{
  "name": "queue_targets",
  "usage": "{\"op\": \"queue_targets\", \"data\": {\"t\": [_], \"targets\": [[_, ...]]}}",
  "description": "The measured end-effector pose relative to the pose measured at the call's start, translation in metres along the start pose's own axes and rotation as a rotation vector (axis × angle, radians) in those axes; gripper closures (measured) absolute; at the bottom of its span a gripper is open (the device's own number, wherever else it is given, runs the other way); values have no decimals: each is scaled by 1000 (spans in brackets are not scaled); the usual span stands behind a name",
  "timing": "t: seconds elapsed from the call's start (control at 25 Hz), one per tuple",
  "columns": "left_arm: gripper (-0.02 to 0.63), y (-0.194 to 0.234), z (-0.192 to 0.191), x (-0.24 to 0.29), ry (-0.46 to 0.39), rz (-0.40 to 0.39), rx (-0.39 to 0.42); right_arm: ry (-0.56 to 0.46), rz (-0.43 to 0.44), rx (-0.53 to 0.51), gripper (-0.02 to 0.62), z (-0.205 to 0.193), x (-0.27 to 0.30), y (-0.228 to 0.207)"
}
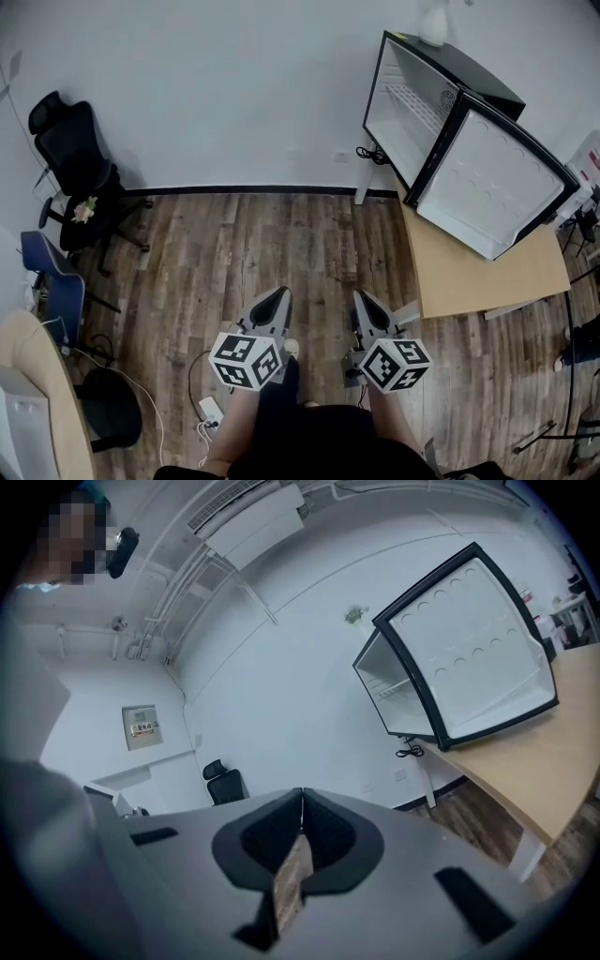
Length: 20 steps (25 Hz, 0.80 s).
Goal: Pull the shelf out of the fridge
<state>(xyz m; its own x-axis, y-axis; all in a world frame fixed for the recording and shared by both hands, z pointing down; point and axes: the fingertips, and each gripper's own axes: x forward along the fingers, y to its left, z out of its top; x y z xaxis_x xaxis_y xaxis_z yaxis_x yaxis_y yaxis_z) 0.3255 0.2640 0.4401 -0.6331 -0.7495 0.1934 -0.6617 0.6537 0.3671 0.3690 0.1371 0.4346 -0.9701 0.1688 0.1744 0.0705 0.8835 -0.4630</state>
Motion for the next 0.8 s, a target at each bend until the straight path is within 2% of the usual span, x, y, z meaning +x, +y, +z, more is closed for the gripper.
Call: {"op": "queue_targets", "data": {"t": [0.32,0.8], "targets": [[597,36,25,44,23,-13,3,12,-22,-4,604,17,57,-10],[597,88,59,87,10,-21,10,-1,-27,8,604,35,128,-10]]}}
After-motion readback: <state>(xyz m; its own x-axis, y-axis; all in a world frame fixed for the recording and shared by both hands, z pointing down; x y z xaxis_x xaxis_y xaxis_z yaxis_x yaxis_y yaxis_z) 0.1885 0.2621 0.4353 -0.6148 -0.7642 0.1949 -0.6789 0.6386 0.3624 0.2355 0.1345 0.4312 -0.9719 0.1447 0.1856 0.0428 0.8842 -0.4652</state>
